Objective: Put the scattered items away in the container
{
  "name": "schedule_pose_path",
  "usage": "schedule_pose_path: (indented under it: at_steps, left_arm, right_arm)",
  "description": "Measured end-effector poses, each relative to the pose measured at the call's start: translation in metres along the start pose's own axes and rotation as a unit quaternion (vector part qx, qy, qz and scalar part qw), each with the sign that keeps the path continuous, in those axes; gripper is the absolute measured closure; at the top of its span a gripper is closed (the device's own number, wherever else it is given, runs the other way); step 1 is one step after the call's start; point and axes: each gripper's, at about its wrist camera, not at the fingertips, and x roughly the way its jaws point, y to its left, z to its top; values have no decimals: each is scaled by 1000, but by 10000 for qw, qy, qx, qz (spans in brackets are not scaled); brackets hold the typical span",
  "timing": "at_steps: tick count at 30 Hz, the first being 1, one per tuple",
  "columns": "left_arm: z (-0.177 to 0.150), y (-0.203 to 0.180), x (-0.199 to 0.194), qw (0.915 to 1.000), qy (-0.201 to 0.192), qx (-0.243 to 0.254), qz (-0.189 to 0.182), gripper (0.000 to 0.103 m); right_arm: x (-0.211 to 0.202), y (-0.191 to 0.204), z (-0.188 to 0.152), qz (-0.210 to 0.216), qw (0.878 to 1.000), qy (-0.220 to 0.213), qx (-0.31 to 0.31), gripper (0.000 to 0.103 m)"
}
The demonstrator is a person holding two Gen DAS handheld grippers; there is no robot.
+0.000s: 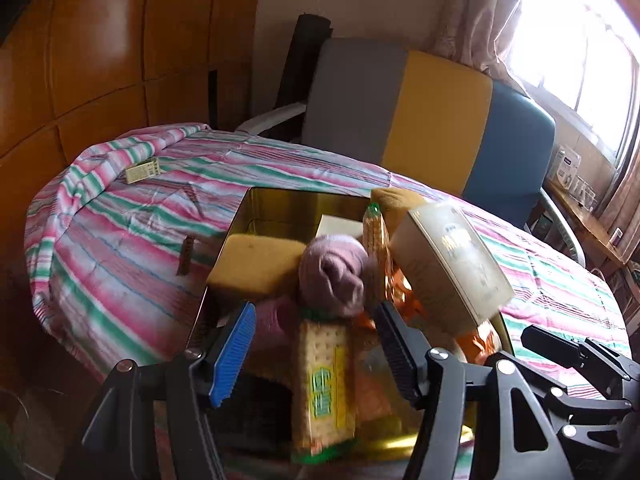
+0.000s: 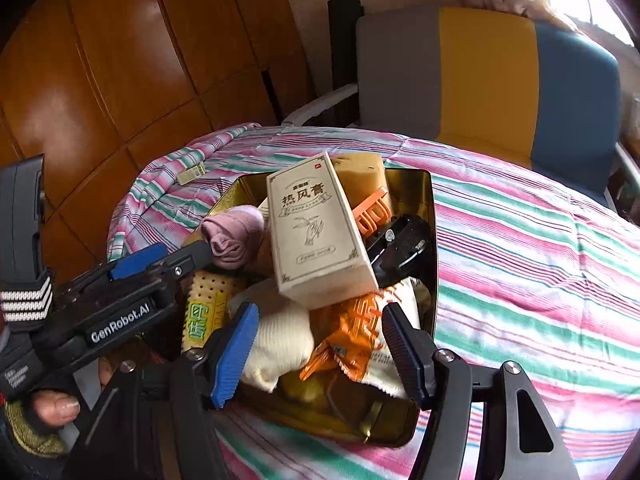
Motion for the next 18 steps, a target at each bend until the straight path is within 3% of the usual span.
schedule_pose_path:
  at_steps: [10,13,18]
  left_arm:
    - [-36,-7,-32,9992,67,-24,387,39]
    - [-44,-11,-38,9974,159,30,696,39]
    - [-51,-15,-54,9963,22,103,851,39]
  right_arm:
    - [-23,14,-30,-266,9996,-56,-61,35]
    - [-29,16,-39,-344,9994,-78,-60,34]
    - [-37,20,-47,-413,9990,-166,-88,32]
